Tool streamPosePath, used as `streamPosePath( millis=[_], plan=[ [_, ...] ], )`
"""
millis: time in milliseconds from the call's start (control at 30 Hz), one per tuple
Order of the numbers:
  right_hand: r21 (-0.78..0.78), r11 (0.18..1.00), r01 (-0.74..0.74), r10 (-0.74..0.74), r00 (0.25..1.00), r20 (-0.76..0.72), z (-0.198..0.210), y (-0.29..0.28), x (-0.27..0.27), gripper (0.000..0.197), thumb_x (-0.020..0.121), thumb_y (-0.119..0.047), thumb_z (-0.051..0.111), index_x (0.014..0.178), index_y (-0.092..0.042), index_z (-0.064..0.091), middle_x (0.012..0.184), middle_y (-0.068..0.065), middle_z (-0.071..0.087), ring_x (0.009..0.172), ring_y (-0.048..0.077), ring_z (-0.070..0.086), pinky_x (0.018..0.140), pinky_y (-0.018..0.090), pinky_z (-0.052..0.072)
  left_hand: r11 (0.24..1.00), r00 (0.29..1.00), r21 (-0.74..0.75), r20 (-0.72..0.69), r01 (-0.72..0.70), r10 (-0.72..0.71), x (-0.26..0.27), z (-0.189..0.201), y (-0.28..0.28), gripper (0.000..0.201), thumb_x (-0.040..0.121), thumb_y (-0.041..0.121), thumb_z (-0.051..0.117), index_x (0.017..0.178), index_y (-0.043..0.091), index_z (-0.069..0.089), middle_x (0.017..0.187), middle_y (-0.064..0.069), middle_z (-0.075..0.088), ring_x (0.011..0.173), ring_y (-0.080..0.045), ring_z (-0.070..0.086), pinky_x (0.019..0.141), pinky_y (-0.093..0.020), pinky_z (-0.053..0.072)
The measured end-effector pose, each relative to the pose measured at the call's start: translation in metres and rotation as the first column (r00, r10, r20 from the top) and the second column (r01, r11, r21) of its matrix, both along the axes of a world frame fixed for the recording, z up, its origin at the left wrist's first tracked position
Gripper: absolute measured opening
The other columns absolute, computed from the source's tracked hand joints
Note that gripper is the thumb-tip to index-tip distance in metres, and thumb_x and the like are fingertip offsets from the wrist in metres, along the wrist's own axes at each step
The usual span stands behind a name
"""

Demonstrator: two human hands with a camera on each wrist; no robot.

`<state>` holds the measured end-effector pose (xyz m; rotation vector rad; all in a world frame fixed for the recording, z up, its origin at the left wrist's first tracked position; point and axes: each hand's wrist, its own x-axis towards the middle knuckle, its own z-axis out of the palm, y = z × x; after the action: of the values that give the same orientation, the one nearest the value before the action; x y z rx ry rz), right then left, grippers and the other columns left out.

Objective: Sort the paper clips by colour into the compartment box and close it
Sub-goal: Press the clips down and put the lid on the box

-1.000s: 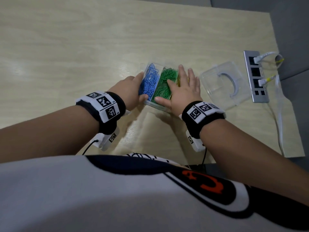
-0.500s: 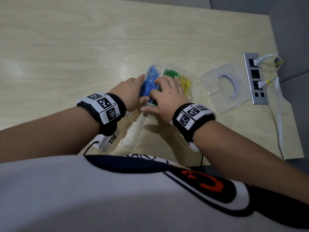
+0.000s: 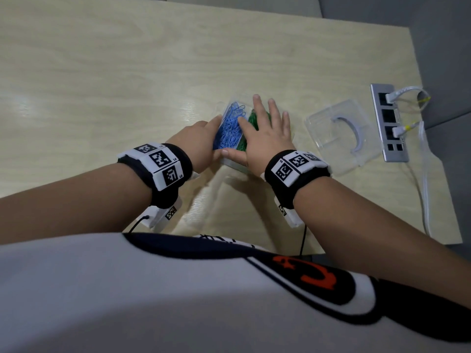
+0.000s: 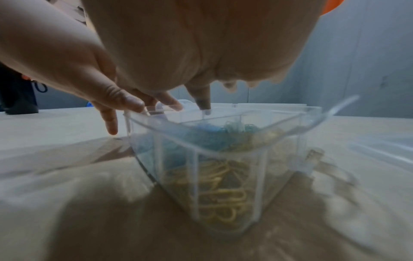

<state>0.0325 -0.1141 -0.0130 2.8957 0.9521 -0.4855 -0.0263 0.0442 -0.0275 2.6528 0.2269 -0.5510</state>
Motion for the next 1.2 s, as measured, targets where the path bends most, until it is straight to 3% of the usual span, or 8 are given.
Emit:
streamPosePath(
  millis=[133,200,300,433,567,800,900,1200],
  plan=[
    [0.015,0.990,-0.137,0.138,0.990,-0.032,0.003,-0.004,0.002,0.074,0.074,-0.084,0.033,0.132,-0.041,0.048,0.160,0.005,-0.009,0.145,0.033,-0.017,0.115,0.054,-0.011,1.000,1.000,-0.012,-0.001,-0.013,0.013,0.000,0.001,0.000,0.078,0.088,0.042,0.059,0.149,0.018,0.017,0.129,-0.019,0.049,0.115,-0.037,0.051,0.091,-0.040,0.041],
    [-0.051,0.986,-0.161,0.158,0.986,-0.053,0.000,-0.003,0.003,0.079,0.074,-0.086,0.029,0.139,-0.043,0.041,0.159,0.005,-0.016,0.144,0.033,-0.021,0.115,0.055,-0.012,1.000,1.000,-0.015,-0.006,-0.014,0.014,0.000,0.002,-0.001,0.078,0.088,0.042,0.059,0.149,0.018,0.017,0.130,-0.019,0.048,0.116,-0.037,0.050,0.092,-0.040,0.040],
    [-0.005,0.999,-0.035,0.035,0.998,-0.048,0.001,-0.002,0.008,0.091,0.075,-0.085,0.028,0.149,-0.034,0.023,0.160,0.005,-0.016,0.145,0.030,-0.019,0.116,0.052,-0.011,1.000,1.000,-0.007,-0.005,-0.004,0.004,-0.001,0.002,-0.001,0.079,0.089,0.043,0.057,0.150,0.016,0.015,0.131,-0.019,0.048,0.116,-0.036,0.050,0.091,-0.040,0.040],
    [0.108,0.978,0.177,-0.182,0.982,0.039,0.005,-0.014,0.016,0.090,0.077,-0.082,0.033,0.143,-0.020,0.036,0.160,0.008,0.003,0.147,0.030,-0.006,0.118,0.050,-0.004,1.000,1.000,-0.012,-0.005,-0.012,0.012,0.000,0.003,-0.001,0.076,0.090,0.041,0.058,0.149,0.017,0.016,0.129,-0.019,0.049,0.115,-0.036,0.050,0.092,-0.040,0.040],
    [-0.081,0.989,0.124,-0.130,0.989,-0.071,0.000,-0.027,0.016,0.087,0.075,-0.086,0.026,0.143,-0.033,0.038,0.159,0.006,-0.018,0.144,0.032,-0.022,0.115,0.053,-0.012,1.000,1.000,-0.015,-0.011,-0.017,0.017,0.000,0.002,-0.001,0.077,0.089,0.041,0.058,0.149,0.018,0.016,0.130,-0.019,0.048,0.116,-0.037,0.049,0.094,-0.041,0.040],
    [0.134,0.991,-0.011,0.016,0.999,-0.037,0.003,-0.032,0.000,0.058,0.076,-0.080,0.041,0.102,-0.035,0.066,0.158,0.004,0.012,0.145,0.031,-0.005,0.115,0.051,-0.013,1.000,1.000,-0.014,-0.009,-0.022,0.022,0.000,0.003,-0.002,0.076,0.089,0.041,0.058,0.149,0.017,0.017,0.130,-0.020,0.048,0.116,-0.036,0.050,0.094,-0.040,0.040],
    [0.027,0.999,-0.047,0.048,0.998,-0.037,-0.002,-0.035,-0.004,0.063,0.074,-0.082,0.039,0.114,-0.039,0.063,0.160,0.004,0.005,0.146,0.032,-0.009,0.115,0.053,-0.013,1.000,1.000,-0.006,-0.009,-0.019,0.019,-0.001,0.004,-0.002,0.075,0.090,0.041,0.058,0.148,0.017,0.018,0.130,-0.020,0.048,0.115,-0.037,0.050,0.093,-0.040,0.040],
    [0.046,0.997,0.067,-0.067,0.998,-0.013,-0.003,-0.041,-0.004,0.067,0.080,-0.078,0.038,0.130,-0.035,0.052,0.160,0.005,0.004,0.146,0.030,-0.008,0.117,0.052,-0.009,1.000,1.000,-0.001,-0.019,-0.020,0.020,0.000,0.005,-0.004,0.074,0.090,0.040,0.058,0.148,0.016,0.019,0.129,-0.019,0.048,0.116,-0.036,0.049,0.092,-0.040,0.040]
  ],
)
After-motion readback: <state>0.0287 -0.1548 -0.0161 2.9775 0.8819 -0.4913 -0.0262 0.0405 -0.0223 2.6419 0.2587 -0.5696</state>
